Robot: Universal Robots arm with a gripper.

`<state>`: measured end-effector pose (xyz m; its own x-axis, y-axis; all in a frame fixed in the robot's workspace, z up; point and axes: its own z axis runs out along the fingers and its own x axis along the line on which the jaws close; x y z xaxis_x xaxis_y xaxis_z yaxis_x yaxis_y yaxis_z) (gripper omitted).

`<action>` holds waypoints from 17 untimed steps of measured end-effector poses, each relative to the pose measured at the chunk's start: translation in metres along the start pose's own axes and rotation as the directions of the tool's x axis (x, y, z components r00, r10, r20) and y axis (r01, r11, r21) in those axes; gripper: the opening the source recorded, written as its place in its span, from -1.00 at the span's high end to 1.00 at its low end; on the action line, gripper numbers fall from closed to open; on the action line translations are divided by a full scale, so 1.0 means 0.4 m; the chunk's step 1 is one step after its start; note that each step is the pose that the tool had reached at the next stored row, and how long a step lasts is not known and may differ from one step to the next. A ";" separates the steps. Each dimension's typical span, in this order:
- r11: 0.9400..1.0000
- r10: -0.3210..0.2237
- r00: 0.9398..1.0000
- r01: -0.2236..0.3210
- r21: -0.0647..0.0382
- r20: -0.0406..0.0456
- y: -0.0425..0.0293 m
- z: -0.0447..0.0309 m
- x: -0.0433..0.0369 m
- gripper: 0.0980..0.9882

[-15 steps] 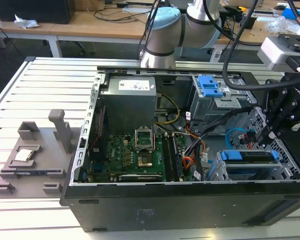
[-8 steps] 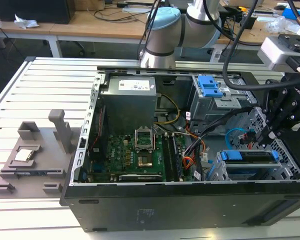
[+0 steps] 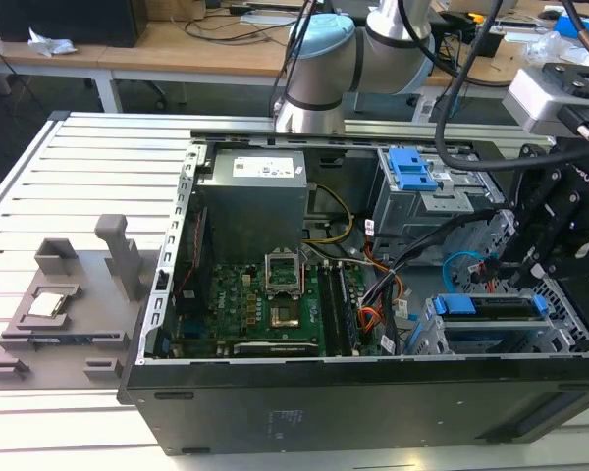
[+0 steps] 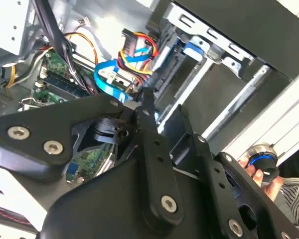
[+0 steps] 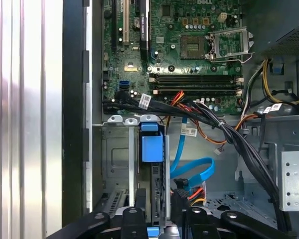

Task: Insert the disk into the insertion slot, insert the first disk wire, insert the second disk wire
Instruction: 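Insert the first disk wire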

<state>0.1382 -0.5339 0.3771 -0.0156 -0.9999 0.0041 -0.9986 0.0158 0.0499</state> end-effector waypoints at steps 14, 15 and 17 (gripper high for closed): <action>1.000 -0.005 1.000 0.005 -0.004 -0.001 -0.032 0.033 -0.038 0.41; 1.000 -0.003 1.000 0.003 -0.004 -0.001 -0.033 0.036 -0.038 0.41; 1.000 0.001 1.000 -0.001 -0.004 -0.002 -0.033 0.044 -0.037 0.41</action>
<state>0.1510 -0.5192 0.3589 -0.0165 -0.9998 0.0057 -0.9984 0.0168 0.0538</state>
